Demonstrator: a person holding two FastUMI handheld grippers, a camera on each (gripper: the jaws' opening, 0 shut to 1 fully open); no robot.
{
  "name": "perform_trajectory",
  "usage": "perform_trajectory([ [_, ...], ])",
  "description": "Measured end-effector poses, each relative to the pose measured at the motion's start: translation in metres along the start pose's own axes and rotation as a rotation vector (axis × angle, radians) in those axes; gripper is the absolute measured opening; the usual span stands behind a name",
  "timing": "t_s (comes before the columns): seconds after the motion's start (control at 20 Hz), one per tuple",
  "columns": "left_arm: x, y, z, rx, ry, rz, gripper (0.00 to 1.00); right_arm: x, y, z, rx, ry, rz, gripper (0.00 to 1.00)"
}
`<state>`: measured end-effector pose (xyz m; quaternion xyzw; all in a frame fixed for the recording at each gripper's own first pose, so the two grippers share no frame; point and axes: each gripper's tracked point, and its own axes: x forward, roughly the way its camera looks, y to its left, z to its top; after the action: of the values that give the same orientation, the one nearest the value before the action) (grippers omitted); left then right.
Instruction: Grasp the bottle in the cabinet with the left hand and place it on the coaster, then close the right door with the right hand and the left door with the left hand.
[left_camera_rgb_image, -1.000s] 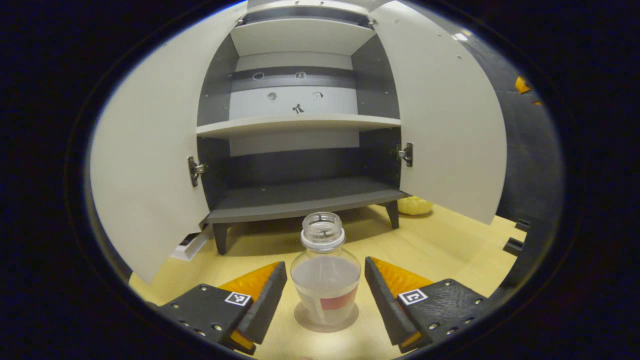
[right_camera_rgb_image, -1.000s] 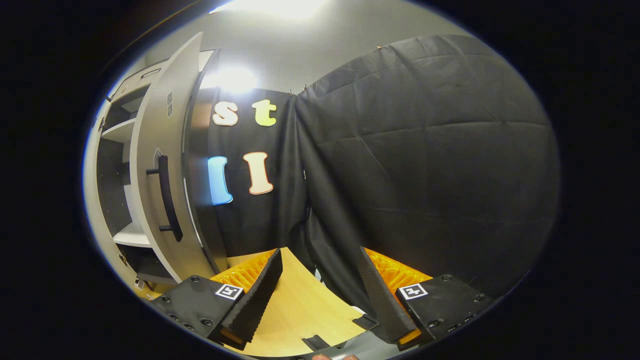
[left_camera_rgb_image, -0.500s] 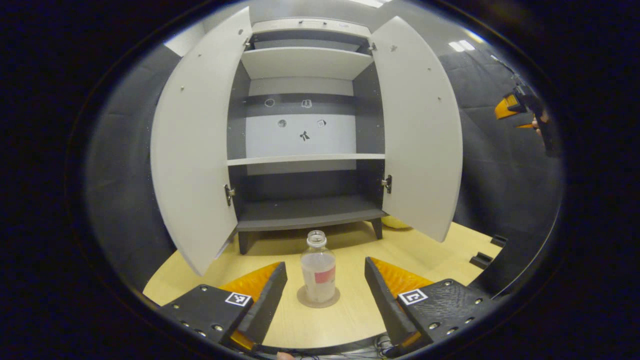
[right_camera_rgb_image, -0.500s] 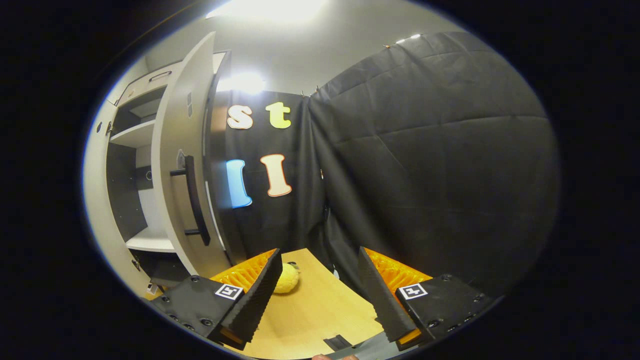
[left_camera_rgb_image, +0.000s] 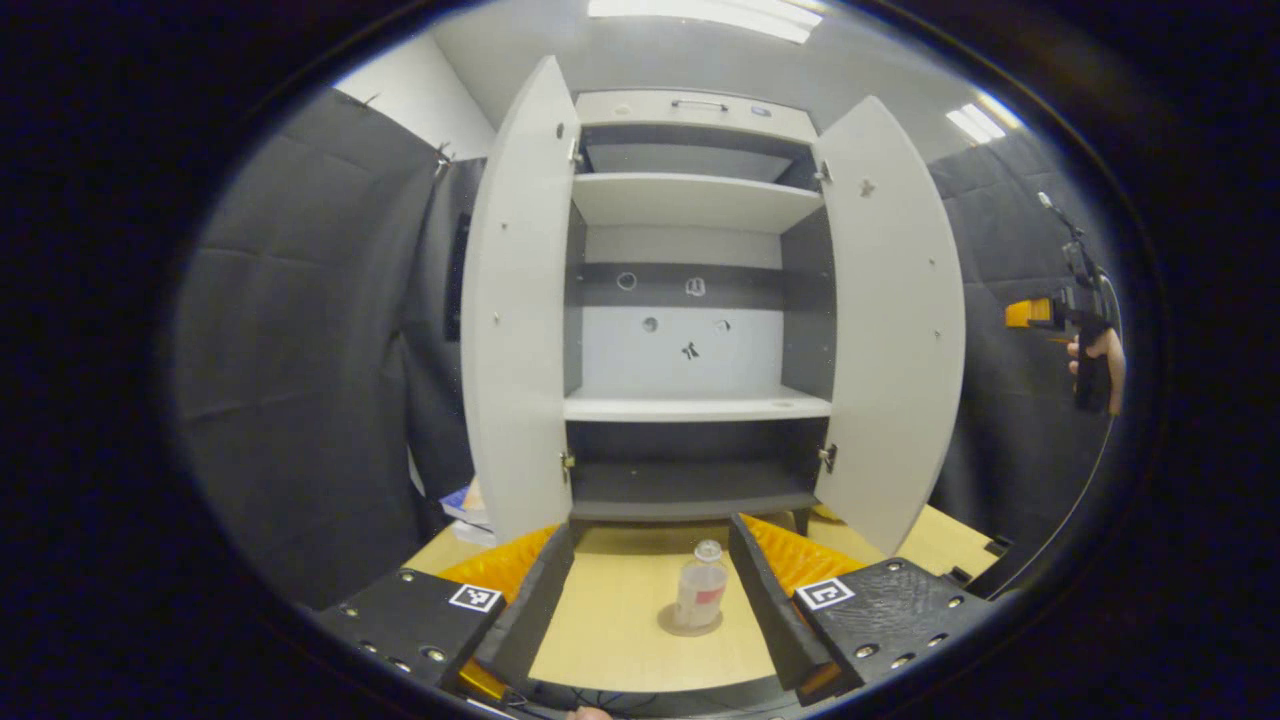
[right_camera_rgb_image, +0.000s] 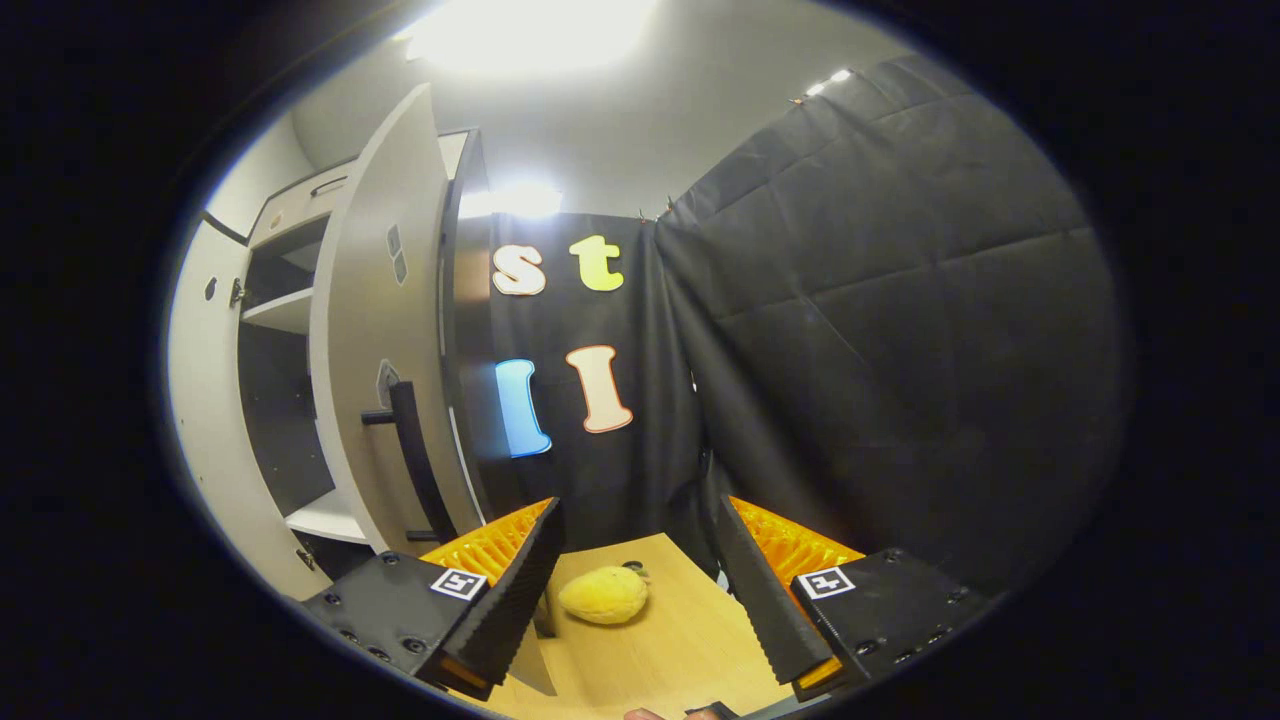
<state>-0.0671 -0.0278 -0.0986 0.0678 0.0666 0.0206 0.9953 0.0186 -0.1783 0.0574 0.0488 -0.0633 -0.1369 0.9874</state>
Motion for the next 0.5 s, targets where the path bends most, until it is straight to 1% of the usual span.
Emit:
perform_trajectory([
  [0.05,-0.005,0.006,0.017,0.014,-0.016,0.04,0.96,0.004,0.002,0.005,-0.001,-0.004,0.021,0.97],
  [0.1,-0.011,0.005,0.03,0.022,-0.029,0.064,0.96,0.006,0.007,0.014,0.002,-0.014,0.045,0.99],
  [0.15,-0.014,0.004,0.043,0.023,-0.034,0.082,0.84,0.01,0.01,0.022,0.007,-0.027,0.067,0.97],
  [0.2,-0.013,0.003,0.053,0.013,-0.035,0.107,0.97,0.014,0.01,0.028,0.011,-0.04,0.088,0.95],
  [0.25,-0.008,0.0,0.064,-0.014,-0.036,0.132,0.9,0.019,0.011,0.032,0.014,-0.047,0.105,0.95],
  [0.3,-0.005,-0.005,0.074,-0.046,-0.042,0.141,0.98,0.024,0.011,0.032,0.017,-0.043,0.12,0.96],
  [0.35,0.0,-0.011,0.086,-0.069,-0.049,0.148,0.98,0.029,0.014,0.029,0.024,-0.028,0.143,0.94],
  [0.4,0.004,-0.014,0.094,-0.078,-0.054,0.15,0.98,0.035,0.019,0.028,0.032,-0.016,0.173,0.94],
  [0.45,0.009,-0.017,0.105,-0.077,-0.066,0.153,0.98,0.042,0.022,0.027,0.043,-0.005,0.196,0.96],
  [0.5,0.014,-0.017,0.113,-0.074,-0.076,0.16,0.9,0.046,0.024,0.027,0.065,0.005,0.217,0.96],
])
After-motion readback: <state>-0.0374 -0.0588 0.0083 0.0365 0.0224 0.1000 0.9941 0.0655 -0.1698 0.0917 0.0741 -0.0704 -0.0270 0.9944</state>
